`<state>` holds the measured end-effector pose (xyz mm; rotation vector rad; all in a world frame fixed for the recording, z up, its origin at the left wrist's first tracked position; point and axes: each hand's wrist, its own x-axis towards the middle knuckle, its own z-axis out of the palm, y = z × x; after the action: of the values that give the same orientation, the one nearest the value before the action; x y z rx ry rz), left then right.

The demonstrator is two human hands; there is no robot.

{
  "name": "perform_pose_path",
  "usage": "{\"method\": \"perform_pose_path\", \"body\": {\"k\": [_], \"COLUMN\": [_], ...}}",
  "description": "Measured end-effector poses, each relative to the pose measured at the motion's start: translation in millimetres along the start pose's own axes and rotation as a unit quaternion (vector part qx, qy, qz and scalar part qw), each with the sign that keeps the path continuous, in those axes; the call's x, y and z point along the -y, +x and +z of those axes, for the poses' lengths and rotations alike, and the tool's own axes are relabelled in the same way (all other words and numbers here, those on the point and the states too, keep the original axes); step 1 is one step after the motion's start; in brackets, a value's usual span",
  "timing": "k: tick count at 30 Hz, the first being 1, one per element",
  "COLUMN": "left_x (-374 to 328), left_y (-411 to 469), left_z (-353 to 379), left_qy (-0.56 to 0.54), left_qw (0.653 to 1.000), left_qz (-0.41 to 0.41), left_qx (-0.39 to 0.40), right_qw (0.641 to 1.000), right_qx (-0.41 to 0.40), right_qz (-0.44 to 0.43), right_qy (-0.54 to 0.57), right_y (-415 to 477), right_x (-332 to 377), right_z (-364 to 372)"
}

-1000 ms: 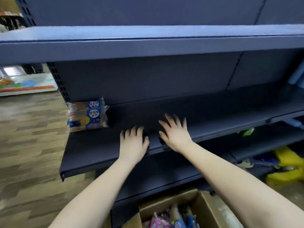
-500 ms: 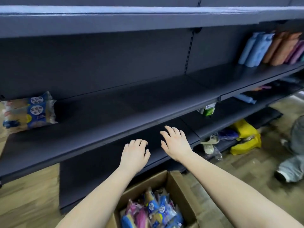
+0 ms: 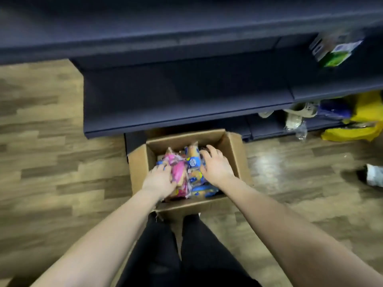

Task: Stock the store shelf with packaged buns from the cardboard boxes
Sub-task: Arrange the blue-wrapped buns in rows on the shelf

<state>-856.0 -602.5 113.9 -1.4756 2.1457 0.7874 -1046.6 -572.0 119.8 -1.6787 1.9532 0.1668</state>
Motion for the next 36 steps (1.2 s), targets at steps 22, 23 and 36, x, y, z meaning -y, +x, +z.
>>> {"method": "perform_pose_path", "body": {"k": [22,23,36], "left_x": [21,18,-15], "left_y": [100,114,234], "left_z": [162,164,191], "left_qy": [-0.063,-0.073,-0.309], "left_qw": [0.995,0.995,0.938], "left_qz": [0.045,0.038,-0.157], "left_qx": [0.065,0.059,-0.011], "right_qw": [0.989,0.991,0.980], "right_qx": [0.079,0.074,0.176], "right_qz": [0.125,0.112,0.014], "right_qy": [0.027,0.020,-0.090], "right_y": [75,83,153], "right_x": [-80,-84,-124], "right_z": [207,210,243]}}
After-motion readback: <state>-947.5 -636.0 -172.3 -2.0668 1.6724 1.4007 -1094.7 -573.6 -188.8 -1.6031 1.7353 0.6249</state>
